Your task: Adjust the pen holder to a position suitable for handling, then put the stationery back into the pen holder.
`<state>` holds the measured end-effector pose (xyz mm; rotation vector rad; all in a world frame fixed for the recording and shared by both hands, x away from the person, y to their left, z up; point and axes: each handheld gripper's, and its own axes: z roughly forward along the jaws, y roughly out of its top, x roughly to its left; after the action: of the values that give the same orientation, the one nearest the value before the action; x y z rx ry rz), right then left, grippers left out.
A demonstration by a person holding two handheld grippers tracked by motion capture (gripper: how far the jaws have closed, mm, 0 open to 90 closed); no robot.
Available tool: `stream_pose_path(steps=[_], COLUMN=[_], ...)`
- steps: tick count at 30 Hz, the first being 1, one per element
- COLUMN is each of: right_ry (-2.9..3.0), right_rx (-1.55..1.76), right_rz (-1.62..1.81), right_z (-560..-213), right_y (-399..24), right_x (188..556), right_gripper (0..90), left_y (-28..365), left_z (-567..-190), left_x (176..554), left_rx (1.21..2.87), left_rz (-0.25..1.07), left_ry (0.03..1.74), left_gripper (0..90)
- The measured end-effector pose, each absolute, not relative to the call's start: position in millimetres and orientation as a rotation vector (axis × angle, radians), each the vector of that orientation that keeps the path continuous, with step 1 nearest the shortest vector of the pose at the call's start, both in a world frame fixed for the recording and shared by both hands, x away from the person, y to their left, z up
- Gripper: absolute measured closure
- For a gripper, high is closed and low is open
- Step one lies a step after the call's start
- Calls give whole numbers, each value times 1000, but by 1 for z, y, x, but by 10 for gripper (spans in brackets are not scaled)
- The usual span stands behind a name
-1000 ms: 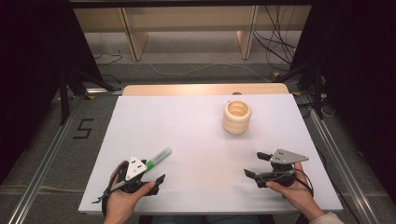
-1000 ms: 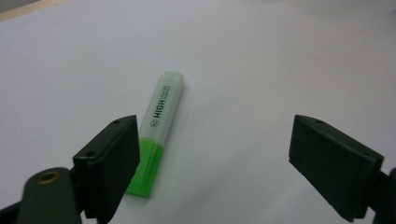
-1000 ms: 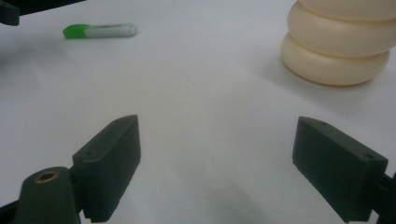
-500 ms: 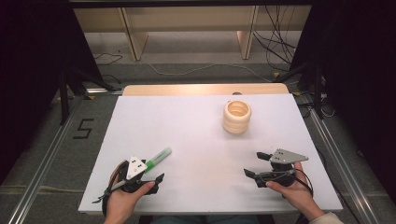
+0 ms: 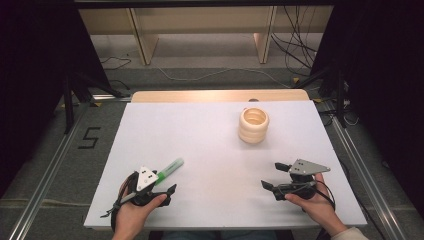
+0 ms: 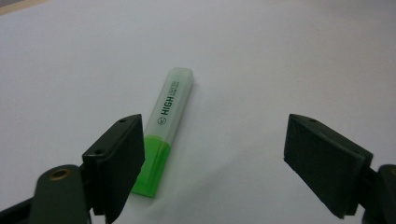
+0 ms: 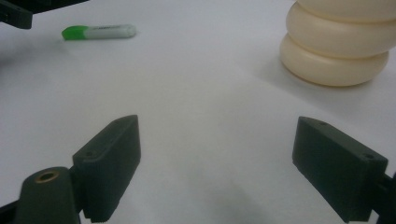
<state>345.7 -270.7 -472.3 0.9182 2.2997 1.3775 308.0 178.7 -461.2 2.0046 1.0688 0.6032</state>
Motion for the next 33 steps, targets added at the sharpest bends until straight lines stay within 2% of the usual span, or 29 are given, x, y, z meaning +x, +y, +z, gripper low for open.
stream_pose_path(steps=[10, 14, 16, 17, 18, 20, 21, 22, 26, 27, 29, 31, 33], right_ry=[2296, 2299, 2301, 2300, 2300, 2301, 2303, 2303, 2310, 2309, 2313, 2316, 2316], right_rx=[911, 912, 910, 912, 912, 906, 909, 909, 900, 892, 881, 882, 886], right_rz=[1376, 1372, 1375, 1376, 1376, 1374, 1374, 1374, 1372, 1375, 1374, 1369, 1364], right_z=[-471, -472, -472, -472, -472, -472, -472, -472, -472, -472, -472, -471, -471], right_y=[-270, -269, -269, -268, -268, -268, -268, -268, -267, -267, -267, -266, -266], right_x=[345, 345, 346, 346, 346, 346, 346, 346, 345, 344, 344, 344, 344], right_gripper=[163, 163, 163, 163, 163, 163, 163, 163, 163, 163, 163, 163, 163], left_y=[180, 178, 178, 178, 178, 178, 177, 177, 176, 177, 177, 176, 175], left_z=[-460, -458, -456, -455, -454, -454, -454, -455, -459, -459, -458, -457, -457], left_x=[309, 313, 317, 320, 321, 327, 330, 332, 345, 348, 356, 363, 372], left_rx=[1984, 1953, 1936, 1932, 1931, 1946, 1946, 1956, 2001, 2010, 2021, 2010, 2025], left_rz=[611, 632, 642, 656, 664, 664, 663, 659, 619, 619, 619, 627, 628], left_ry=[1092, 1102, 1116, 1116, 1118, 1127, 1134, 1138, 1199, 1210, 1241, 1253, 1258], left_gripper=[232, 280, 338, 403, 403, 491, 591, 591, 735, 803, 831, 896, 897])
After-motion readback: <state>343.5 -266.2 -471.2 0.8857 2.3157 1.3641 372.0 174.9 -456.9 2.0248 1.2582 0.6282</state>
